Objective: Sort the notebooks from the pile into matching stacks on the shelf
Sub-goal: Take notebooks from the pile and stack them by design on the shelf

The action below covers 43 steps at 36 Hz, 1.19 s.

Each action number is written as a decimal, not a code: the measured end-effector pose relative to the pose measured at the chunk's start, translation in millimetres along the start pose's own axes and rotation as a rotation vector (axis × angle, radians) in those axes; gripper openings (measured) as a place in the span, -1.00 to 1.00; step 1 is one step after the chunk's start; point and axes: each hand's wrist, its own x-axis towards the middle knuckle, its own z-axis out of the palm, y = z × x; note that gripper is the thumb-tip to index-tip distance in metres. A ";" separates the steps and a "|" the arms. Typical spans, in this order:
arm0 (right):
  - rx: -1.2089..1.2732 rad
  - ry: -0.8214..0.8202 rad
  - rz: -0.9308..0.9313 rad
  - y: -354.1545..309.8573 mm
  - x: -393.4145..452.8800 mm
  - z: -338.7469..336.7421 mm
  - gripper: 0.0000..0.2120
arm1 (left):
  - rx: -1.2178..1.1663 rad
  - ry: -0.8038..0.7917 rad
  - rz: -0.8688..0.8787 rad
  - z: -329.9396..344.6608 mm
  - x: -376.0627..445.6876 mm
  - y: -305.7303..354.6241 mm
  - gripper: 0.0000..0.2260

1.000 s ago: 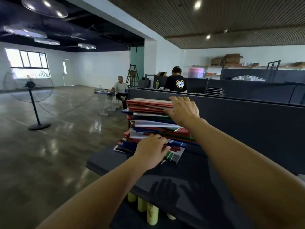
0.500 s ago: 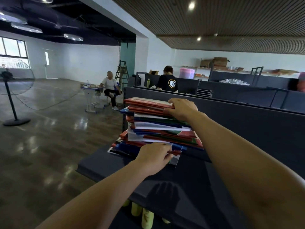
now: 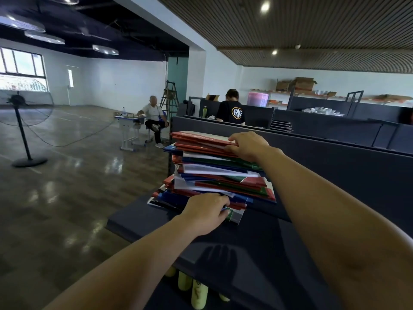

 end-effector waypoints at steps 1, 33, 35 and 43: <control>-0.017 -0.003 -0.009 0.0 1.2 -1.4 -0.55 | 0.003 0.001 0.000 -0.4 0.4 0.1 -0.74; -0.187 0.514 0.094 49.1 -84.8 6.0 -0.44 | -0.041 -0.058 0.144 20.4 21.3 40.7 -0.76; -0.148 0.528 0.144 60.8 -105.0 7.8 -0.45 | -0.048 -0.069 0.174 24.3 23.0 50.9 -0.74; -0.148 0.529 0.331 107.5 -205.0 26.3 -0.45 | -0.058 -0.071 0.300 52.0 30.8 105.3 -0.74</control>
